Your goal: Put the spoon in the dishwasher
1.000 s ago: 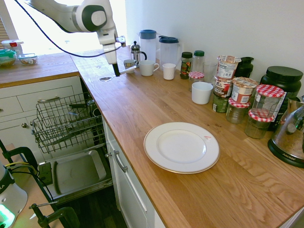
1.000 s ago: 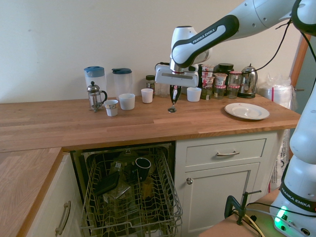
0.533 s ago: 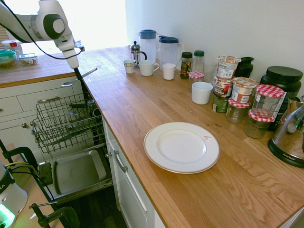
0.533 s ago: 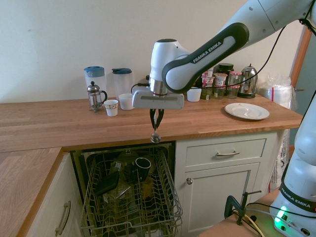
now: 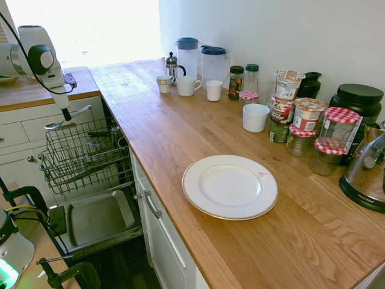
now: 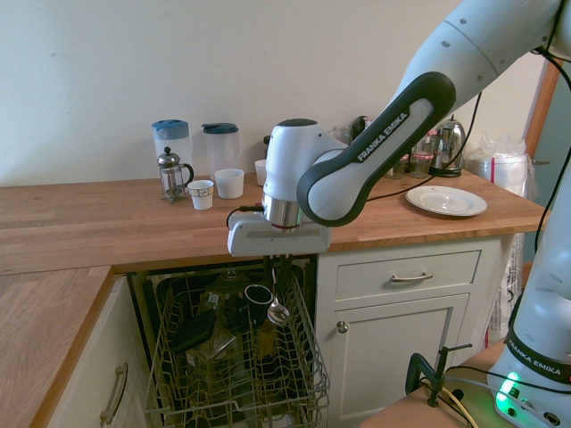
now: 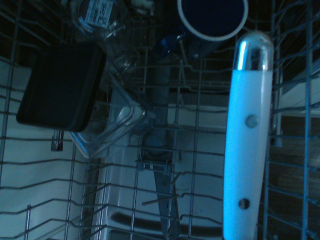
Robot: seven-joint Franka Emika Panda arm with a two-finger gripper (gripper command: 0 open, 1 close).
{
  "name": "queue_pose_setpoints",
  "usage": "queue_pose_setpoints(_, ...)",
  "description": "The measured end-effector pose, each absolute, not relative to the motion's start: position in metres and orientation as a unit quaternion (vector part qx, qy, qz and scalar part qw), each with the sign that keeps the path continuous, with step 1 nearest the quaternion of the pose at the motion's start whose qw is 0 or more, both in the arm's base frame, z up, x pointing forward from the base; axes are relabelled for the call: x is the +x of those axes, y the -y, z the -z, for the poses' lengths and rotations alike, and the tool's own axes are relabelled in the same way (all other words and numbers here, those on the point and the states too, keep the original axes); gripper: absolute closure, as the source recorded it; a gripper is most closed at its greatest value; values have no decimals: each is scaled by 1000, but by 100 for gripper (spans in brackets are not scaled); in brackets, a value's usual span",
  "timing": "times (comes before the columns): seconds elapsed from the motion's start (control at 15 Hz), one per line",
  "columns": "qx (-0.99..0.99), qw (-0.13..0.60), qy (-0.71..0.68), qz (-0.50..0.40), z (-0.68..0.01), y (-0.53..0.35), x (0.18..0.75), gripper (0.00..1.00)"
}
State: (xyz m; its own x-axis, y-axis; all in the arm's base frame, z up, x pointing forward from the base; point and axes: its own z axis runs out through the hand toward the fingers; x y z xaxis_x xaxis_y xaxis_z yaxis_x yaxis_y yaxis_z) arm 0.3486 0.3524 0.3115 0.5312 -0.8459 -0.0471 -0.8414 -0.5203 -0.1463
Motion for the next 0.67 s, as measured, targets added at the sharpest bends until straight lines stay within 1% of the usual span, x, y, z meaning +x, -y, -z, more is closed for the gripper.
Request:
queue_pose_setpoints(0.33, -874, 67, -481, -29, -232, -348, 367, 100)
queue_pose_setpoints(0.67, -869, 49, -489, -64, -175, -327, 402, 100)
